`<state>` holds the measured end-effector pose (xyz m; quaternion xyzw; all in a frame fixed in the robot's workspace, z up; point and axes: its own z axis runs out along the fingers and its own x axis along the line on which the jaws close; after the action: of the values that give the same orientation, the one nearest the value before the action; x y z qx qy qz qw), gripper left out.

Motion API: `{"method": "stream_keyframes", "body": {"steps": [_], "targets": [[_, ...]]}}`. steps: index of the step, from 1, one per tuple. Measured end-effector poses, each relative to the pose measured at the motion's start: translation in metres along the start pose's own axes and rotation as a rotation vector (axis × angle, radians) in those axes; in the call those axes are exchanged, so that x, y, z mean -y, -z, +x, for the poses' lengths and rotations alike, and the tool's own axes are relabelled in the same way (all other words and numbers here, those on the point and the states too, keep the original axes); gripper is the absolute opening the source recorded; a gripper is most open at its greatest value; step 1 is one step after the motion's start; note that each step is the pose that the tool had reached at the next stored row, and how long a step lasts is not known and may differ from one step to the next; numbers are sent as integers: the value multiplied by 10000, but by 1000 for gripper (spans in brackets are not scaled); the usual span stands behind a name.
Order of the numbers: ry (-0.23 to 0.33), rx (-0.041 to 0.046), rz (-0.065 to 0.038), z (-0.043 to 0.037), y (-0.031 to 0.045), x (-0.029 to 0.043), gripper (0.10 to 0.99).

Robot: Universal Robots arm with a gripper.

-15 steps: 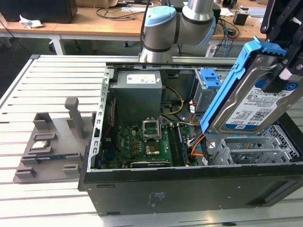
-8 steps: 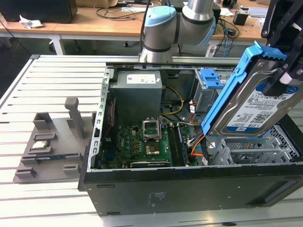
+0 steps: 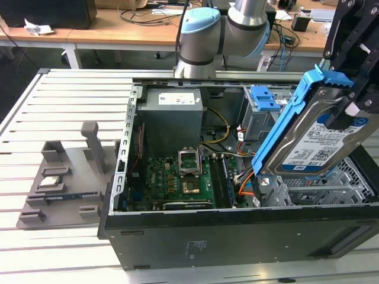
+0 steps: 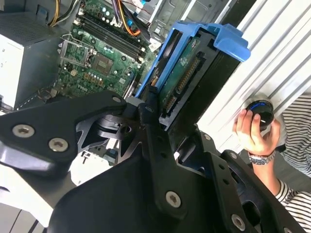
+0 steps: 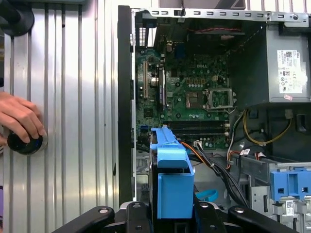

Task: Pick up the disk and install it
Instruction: 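Pick up the disk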

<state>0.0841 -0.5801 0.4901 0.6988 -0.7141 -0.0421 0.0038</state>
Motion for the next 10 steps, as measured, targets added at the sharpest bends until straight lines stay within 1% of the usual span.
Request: {"method": "stream_keyframes", "body": {"steps": [5, 8, 10], "targets": [[-1, -21, 1, 4, -81, 16, 365], [-2, -30, 1, 7, -142, 31, 365], [-2, -33, 1, 8, -161, 34, 365]]}}
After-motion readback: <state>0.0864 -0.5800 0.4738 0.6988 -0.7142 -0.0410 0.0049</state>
